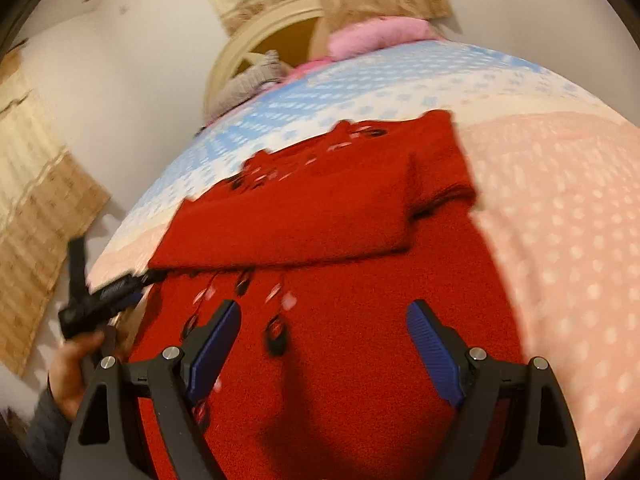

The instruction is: Fold small clothes

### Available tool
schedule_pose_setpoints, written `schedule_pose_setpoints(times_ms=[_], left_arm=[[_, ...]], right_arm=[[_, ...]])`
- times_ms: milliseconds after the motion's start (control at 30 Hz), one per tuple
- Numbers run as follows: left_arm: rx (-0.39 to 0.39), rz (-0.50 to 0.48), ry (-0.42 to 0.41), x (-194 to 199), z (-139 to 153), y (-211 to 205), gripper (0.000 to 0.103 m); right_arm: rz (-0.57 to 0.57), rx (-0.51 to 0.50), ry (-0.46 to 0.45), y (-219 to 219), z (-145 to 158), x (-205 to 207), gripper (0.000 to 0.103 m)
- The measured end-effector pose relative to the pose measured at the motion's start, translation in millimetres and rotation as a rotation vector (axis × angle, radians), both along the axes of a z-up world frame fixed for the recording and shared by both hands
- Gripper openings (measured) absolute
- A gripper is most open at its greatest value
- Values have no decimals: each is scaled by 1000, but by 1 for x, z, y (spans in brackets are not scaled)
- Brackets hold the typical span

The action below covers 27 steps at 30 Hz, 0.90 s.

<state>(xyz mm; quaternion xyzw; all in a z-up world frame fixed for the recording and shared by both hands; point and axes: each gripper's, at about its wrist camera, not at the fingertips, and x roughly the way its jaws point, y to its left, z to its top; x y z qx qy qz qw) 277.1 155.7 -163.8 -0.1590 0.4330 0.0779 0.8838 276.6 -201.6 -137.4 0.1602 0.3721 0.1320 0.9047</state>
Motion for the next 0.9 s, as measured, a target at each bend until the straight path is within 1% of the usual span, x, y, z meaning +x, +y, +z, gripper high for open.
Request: schedule_pose_setpoints(times_ms=[33, 67, 100, 133, 167, 233, 300, 333, 367, 433, 567, 667, 767, 833, 867, 900], left_arm=[[7, -3, 3, 0, 0, -1, 102], [7, -5, 5, 1, -1, 0, 102], [4, -6, 5, 1, -1, 0, 103], [0, -5, 2, 1, -1, 1, 103], [-1, -4, 0, 1, -1, 1, 103], [5, -4, 0, 0, 0, 0, 103], [1, -7, -1, 0, -1, 0, 103], [-1, -7, -1, 0, -1, 0, 103], [-4, -7, -2, 0, -1, 1, 103], [-7, -7, -3, 0, -1, 0, 103], [-7, -3, -6, -1, -1, 1, 103], [-6, -1, -6, -1, -1, 2, 103], [-5, 2, -6, -1, 0, 2, 103], [-8, 3, -7, -2, -1, 2, 103], [-7, 3, -7, -1, -1, 3, 103], [-7, 2, -7, -1, 0, 3, 103]], right_arm=[[-17, 3, -3, -5, 5, 7, 84], [-27, -6, -2, -7, 9, 14, 80], [-37, -32, 15, -8, 11, 25, 79], [-43, -56, 42, -7, 9, 35, 75], [-45, -70, 68, -7, 7, 43, 67], [-20, -86, 128, -3, -3, 59, 63], [-20, -102, 153, 0, -12, 70, 57], [-18, -112, 150, 1, -13, 72, 46], [-10, -125, 145, 4, -13, 74, 32], [5, -149, 127, 8, -8, 73, 18], [25, -269, 19, 18, 17, 59, 15], [22, -307, -49, 16, 38, 55, 15], [-11, -341, -78, 10, 50, 60, 15], [-43, -388, -95, 5, 52, 65, 14], [-50, -397, -88, 3, 49, 68, 14], [-33, -389, -56, 0, 42, 73, 14]])
